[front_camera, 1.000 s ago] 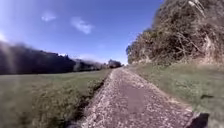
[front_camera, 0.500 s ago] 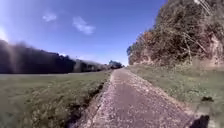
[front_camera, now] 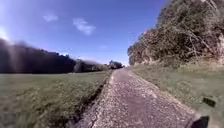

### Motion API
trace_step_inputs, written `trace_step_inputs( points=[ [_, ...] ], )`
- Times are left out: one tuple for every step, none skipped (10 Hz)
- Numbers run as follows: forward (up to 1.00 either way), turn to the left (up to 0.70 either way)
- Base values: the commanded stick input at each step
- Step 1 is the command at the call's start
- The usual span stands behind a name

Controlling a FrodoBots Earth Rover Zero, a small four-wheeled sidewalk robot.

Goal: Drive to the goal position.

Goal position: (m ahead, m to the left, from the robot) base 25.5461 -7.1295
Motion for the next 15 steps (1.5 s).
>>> trace_step_inputs(
  points=[
    [1.0, -0.17],
    [1.0, -0.4],
    [1.0, -0.4],
    [1.0, 0.0],
    [1.0, 0.0],
    [1.0, 0.0],
    [1.0, 0.0],
    [1.0, 0.0],
    [1.0, 0.0],
    [1.0, 0.0],
    [1.0, 0.0],
    [1.0, 0.0],
    [1.0, 0.0],
    [1.0, 0.0],
    [1.0, 0.0]
  ],
)
